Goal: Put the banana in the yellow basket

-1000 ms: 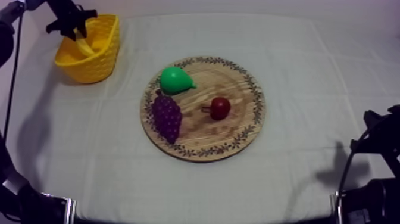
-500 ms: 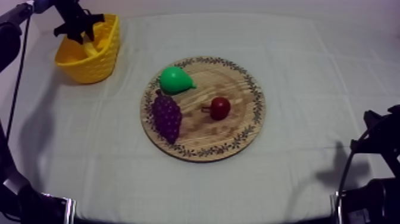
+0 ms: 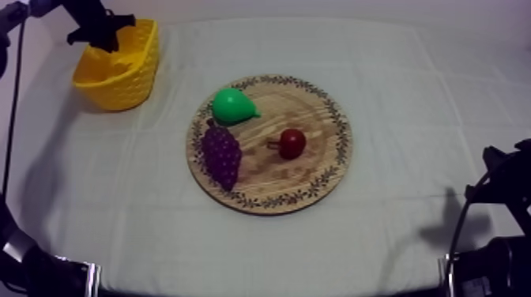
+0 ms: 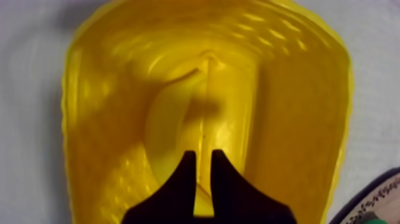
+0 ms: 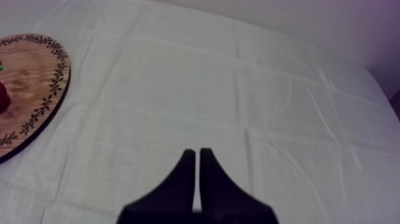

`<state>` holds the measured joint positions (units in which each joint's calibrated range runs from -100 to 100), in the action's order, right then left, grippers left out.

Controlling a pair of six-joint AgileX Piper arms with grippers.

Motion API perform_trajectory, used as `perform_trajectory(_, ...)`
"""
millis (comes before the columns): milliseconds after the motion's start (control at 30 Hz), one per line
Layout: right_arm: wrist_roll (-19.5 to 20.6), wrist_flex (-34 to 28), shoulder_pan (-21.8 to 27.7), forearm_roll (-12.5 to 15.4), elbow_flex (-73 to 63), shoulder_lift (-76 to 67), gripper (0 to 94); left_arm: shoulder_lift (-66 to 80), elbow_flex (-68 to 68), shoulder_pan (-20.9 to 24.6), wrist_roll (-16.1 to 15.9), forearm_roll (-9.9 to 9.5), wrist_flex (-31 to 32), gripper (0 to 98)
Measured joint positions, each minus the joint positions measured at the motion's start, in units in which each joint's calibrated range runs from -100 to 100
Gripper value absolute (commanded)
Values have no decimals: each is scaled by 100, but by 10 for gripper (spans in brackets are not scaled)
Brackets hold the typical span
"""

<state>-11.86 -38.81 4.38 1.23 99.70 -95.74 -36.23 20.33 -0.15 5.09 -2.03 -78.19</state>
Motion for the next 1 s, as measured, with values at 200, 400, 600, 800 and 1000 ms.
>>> perform_trajectory(200,3,0,0,0,0,0,4,1266,-1421,-118,-139,110,808,3)
perform_trajectory(400,3,0,0,0,0,0,4,2821,-3133,-388,-174,39,1800,1)
perform_trajectory(600,3,0,-3,0,0,0,4,4578,-4873,-542,-169,97,2764,1)
perform_trajectory(800,3,0,-3,0,0,0,4,6244,-6670,-606,-190,203,3633,1)
perform_trajectory(1000,3,0,0,0,0,0,4,7846,-8289,-500,-183,203,4108,1)
